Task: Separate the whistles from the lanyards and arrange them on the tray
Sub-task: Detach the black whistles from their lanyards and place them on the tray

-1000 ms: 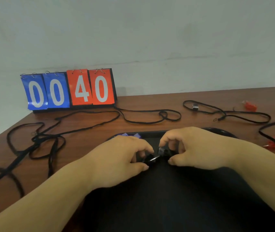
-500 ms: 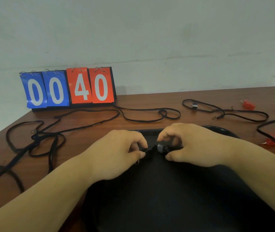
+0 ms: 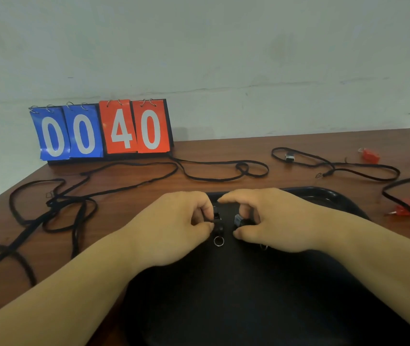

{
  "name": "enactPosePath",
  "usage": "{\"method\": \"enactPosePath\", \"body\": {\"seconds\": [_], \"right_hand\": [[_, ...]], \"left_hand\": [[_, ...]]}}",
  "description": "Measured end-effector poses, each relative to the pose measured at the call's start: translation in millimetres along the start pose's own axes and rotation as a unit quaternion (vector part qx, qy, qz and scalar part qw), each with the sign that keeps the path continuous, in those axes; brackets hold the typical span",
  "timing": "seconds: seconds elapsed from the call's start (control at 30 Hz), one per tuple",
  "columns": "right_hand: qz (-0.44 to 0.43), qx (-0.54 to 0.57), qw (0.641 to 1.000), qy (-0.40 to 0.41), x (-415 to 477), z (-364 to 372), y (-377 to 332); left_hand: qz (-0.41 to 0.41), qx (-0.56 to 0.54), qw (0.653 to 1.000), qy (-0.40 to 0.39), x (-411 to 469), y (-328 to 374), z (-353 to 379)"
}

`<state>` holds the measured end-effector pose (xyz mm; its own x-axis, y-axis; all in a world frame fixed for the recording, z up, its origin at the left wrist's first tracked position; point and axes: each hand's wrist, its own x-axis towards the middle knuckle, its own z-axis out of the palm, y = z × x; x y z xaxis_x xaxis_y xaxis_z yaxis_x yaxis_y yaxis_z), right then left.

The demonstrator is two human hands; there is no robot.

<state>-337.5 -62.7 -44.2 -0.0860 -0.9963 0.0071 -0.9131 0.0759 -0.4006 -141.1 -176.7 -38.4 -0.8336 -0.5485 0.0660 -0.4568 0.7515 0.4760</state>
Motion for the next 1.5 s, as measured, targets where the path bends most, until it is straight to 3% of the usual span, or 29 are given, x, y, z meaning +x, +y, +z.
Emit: {"method": "enactPosePath", "body": {"seconds": [0.37, 0.53, 0.77, 1.13, 1.3, 1.5], "right_hand": [[-0.013, -0.03, 0.999, 0.002, 4.6, 1.1, -0.5], [-0.067, -0.049, 0.997, 0.008, 6.8, 2.3, -6.3], [-0.1, -0.096, 0.99, 0.018, 10.3, 1.5, -10.5], [-0.017, -0.04, 0.996, 0.074, 19.4, 5.1, -13.6], [0.009, -0.062, 0.997, 0.049, 30.3, -3.1, -19.7], [0.03, -0.067, 0.996, 0.041, 47.1, -6.8, -31.3]], "left_hand": [[-0.014, 0.107, 0.992, 0.064, 0.1, 6.2, -4.8], [-0.031, 0.106, 0.989, 0.096, 4.2, -2.6, -6.0], [-0.054, 0.117, 0.992, 0.012, 11.7, -20.4, -11.4], [-0.01, 0.033, 0.999, 0.019, 28.3, -55.0, -8.4], [0.005, -0.037, 0.999, -0.006, 28.5, -60.6, -8.4], [0.016, -0.03, 0.999, -0.012, 25.8, -60.3, -8.0]]}}
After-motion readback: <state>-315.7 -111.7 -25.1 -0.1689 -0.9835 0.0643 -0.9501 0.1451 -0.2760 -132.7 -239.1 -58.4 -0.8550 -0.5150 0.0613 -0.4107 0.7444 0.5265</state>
